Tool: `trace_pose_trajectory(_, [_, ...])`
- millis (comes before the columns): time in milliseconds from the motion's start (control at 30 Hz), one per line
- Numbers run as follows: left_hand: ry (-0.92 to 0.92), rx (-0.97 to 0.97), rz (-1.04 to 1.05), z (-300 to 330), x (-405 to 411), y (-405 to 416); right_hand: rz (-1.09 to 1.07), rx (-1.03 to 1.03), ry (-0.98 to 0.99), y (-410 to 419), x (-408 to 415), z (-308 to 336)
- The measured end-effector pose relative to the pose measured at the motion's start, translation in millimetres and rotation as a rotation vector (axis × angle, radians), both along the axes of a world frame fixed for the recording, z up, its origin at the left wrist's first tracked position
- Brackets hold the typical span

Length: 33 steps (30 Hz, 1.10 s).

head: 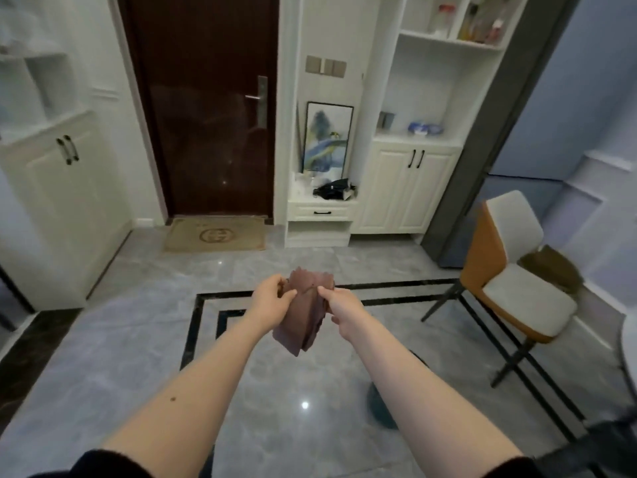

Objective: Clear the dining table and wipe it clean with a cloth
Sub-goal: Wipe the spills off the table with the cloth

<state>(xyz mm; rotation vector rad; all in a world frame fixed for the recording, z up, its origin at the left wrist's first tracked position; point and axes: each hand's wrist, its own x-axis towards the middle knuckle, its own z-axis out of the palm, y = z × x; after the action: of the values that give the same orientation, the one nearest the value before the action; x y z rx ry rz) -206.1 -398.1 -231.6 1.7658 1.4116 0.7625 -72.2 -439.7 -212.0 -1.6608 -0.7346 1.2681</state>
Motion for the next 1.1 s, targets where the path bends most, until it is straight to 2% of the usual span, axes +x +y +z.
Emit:
trace_pose_trajectory(233, [-0.031, -0.075, -0.053, -19, 119, 164, 0.035, -0.133, -0.045, 148, 114, -9])
trace_pose_trajectory(433, [-0.044, -0.029, -0.117, -2, 203, 312, 0.049, -0.146, -0.137, 284, 188, 2])
trace_pose_trajectory(633, [-0.093, -0.061, -0.163, -9, 289, 453, -0.099, -0.101, -0.153, 418, 264, 2])
trace_pose_trajectory(867, [-0.159, -0.11, -0.338, 4, 422, 635, -0.29, -0.026, -0.176, 568, 382, 22])
trace_pose_trajectory(1100, [-0.179, -0.098, -0.455, 9, 575, 744, -0.512, 0.011, -0.241, 686, 527, 16])
